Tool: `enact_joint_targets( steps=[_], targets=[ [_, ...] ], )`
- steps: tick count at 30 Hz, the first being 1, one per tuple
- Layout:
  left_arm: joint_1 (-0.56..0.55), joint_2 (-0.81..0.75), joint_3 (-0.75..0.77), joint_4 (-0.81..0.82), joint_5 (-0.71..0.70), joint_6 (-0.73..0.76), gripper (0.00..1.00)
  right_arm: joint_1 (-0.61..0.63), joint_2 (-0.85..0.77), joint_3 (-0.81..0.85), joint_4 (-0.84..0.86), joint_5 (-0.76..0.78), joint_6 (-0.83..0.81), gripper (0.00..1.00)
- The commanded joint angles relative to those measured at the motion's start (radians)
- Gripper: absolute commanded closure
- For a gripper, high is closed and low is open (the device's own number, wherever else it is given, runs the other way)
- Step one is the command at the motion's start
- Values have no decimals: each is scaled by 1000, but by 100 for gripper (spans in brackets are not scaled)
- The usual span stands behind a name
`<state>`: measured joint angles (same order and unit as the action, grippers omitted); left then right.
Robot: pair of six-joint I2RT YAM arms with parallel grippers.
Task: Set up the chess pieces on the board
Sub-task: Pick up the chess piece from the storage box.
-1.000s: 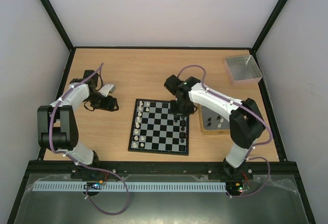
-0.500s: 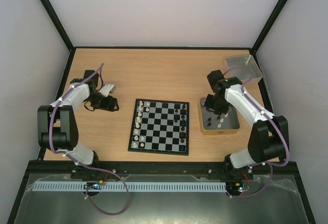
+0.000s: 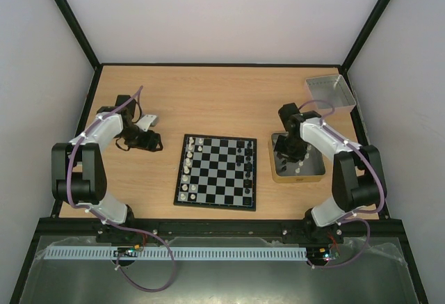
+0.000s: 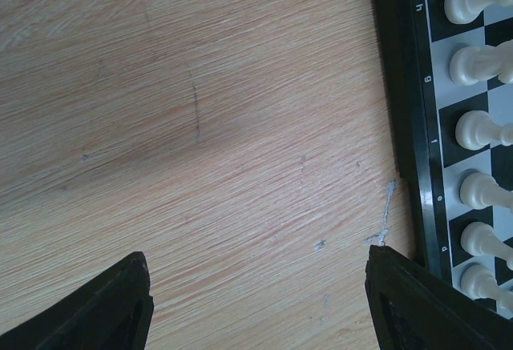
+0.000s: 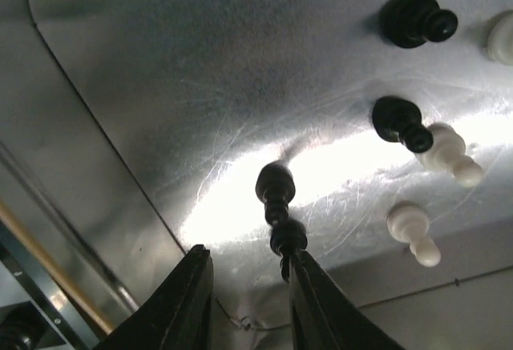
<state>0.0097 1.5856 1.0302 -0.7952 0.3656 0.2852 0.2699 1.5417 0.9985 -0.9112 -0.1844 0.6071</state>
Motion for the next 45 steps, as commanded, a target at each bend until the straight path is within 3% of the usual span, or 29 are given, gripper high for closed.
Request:
enact_joint_targets(
  steps=[1,10,16,30,38,41,45],
  targets=[
    [-5,3,-1,-19,-3,-4,27,-17,41,-17,36,13,-27,75],
    [-6,5,-1,-16,-4,-6,27,-24,71,-31,56,14,-39,75],
    [-7,8,-2,-12,-2,-8,27,-33,80,-46,72,28,-38,85],
    [-7,14,-5,-7,-3,-8,27,-37,91,-63,82,54,-38,94],
    [-7,8,-4,-10,-4,-8,27,-32,-4,-16,7,107,-33,97],
    [-7,8,-6,-8,-4,-9,27,13,-52,15,-36,97,-6,97],
    [-7,8,-5,-7,-1,-11,27,182,-81,98,-100,105,82,97]
  ],
)
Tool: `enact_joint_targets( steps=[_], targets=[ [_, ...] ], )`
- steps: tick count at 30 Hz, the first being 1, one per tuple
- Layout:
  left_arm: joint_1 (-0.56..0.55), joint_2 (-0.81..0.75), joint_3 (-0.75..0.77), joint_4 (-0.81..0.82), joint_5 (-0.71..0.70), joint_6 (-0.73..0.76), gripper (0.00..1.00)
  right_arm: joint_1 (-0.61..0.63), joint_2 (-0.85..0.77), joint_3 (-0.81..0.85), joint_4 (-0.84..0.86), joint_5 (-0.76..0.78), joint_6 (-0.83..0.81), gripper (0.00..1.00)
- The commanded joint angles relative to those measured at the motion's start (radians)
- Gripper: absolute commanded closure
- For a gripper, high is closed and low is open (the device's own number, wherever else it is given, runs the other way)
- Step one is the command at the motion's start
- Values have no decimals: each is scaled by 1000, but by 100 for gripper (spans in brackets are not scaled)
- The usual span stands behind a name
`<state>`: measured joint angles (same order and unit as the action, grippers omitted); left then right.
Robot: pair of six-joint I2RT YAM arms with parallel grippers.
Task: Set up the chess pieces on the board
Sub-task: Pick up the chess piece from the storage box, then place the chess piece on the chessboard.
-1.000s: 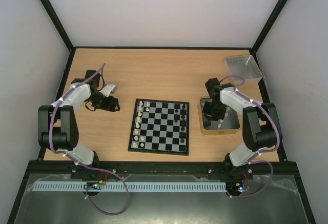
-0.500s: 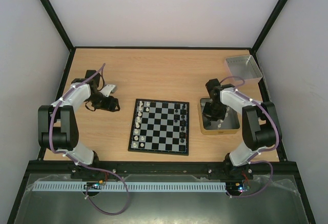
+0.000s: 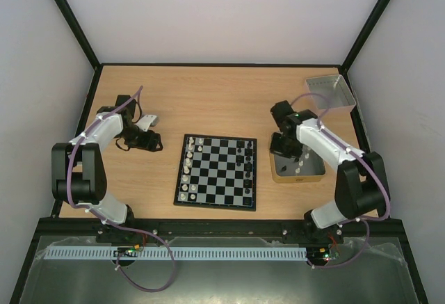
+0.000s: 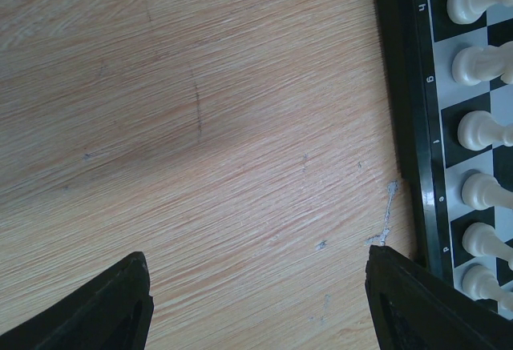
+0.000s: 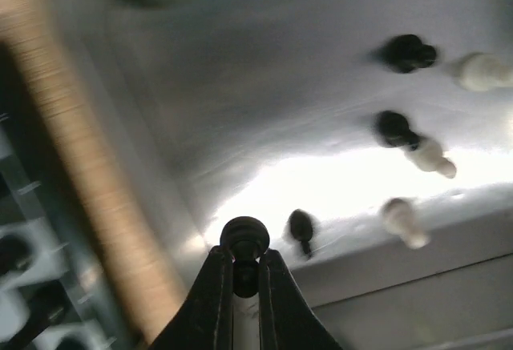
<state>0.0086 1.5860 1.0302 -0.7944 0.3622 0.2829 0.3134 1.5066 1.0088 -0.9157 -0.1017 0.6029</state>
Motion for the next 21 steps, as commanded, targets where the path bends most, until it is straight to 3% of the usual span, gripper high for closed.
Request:
enact_joint_targets(
  steps=[1,10,21],
  targets=[
    [-6,7,-4,-8,2,-9,27,183,-50,106,-106,14,112,97],
    [-6,3,-10,-2,6,-9,27,523,43,236,-118,-22,244,96],
    [-6,-4,-10,-3,9,-8,27,557,118,169,-19,-83,228,94]
  ],
)
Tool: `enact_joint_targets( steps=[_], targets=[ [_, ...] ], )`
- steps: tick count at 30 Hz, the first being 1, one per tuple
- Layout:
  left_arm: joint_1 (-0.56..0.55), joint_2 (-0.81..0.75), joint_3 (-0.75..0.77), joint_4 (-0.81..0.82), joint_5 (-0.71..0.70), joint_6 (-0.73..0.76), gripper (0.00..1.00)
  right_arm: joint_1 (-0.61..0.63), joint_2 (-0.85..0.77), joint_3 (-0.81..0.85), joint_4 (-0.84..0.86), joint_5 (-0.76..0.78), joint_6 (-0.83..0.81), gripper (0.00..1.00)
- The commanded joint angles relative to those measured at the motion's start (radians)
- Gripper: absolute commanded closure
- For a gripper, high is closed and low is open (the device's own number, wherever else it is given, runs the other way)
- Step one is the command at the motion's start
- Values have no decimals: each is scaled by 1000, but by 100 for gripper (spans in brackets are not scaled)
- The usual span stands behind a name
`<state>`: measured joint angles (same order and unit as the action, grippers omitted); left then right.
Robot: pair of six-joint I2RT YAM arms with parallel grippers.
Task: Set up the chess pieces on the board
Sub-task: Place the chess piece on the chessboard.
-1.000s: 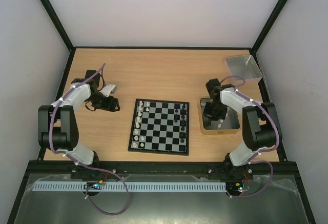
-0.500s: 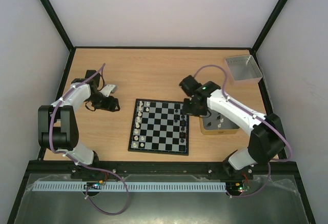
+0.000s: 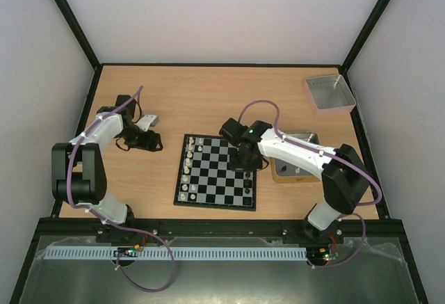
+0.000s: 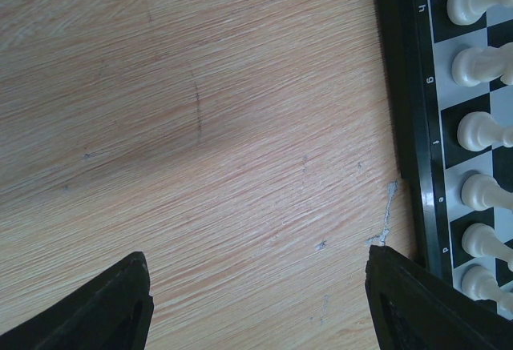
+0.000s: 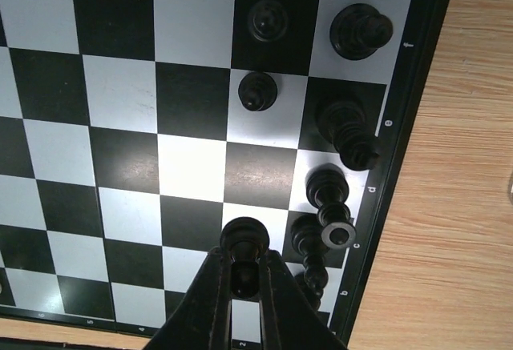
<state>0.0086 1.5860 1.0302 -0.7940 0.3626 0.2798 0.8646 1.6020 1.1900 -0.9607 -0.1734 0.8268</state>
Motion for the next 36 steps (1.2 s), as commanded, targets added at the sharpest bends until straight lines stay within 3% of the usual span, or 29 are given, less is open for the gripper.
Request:
enact_joint_targets(
  steps=[1,20,36],
  targets=[
    [-6,-4,-10,-4,9,-6,27,6,28,-13,32,-13,2,94],
    [-6,-3,-9,-4,7,-8,27,6,84,-86,126,-16,2,94],
    [-6,0,-12,4,8,-11,27,6,128,-56,120,-2,-17,85]
  ],
)
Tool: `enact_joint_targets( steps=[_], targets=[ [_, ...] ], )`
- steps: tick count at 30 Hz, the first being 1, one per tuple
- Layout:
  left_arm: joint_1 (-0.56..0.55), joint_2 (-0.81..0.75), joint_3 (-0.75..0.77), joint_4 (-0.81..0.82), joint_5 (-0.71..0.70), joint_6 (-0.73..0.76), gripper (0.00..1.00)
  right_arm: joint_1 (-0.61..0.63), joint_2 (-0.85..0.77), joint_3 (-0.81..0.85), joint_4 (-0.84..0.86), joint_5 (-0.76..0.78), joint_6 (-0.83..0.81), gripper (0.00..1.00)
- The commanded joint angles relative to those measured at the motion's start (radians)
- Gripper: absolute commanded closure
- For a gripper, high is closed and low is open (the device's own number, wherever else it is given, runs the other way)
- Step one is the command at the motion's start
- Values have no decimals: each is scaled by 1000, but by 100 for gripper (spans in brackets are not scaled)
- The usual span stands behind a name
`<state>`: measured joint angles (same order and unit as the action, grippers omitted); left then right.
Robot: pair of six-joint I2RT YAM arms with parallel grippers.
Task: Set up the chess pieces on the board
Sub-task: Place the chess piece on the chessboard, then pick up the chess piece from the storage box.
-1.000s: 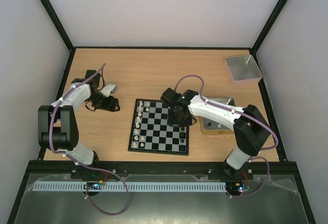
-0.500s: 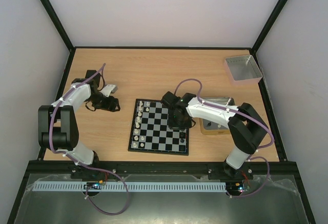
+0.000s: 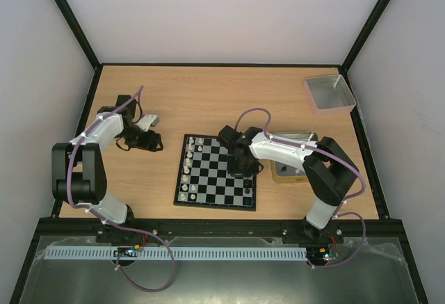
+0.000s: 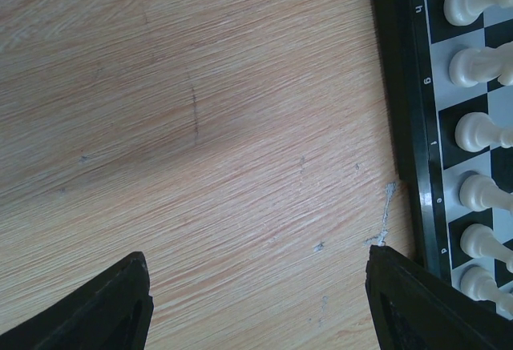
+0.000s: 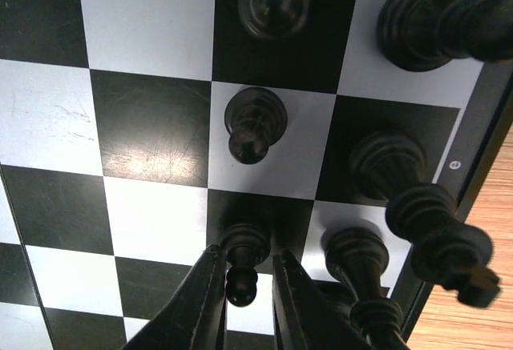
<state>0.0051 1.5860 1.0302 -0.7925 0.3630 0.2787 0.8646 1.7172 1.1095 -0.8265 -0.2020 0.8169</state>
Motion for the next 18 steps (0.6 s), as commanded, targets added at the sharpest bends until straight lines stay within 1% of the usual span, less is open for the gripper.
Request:
enact_joint_targets(
  steps=[1,8,12,16,18],
  targets=[
    [-2,1,-12,3,8,-10,27,7,13,30,-18,26,-8,84],
    [-3,3,-13,3,9,-10,27,5,-12,106,-79,45,-13,80],
    [-3,7,-13,6,11,-10,27,5,-25,171,-150,62,-23,78],
    [-2,8,-13,4,11,-9,27,-1,-61,216,-233,125,-33,77],
    [-2,9,-14,4,10,-9,27,-26,-91,223,-276,171,-33,77]
  ],
)
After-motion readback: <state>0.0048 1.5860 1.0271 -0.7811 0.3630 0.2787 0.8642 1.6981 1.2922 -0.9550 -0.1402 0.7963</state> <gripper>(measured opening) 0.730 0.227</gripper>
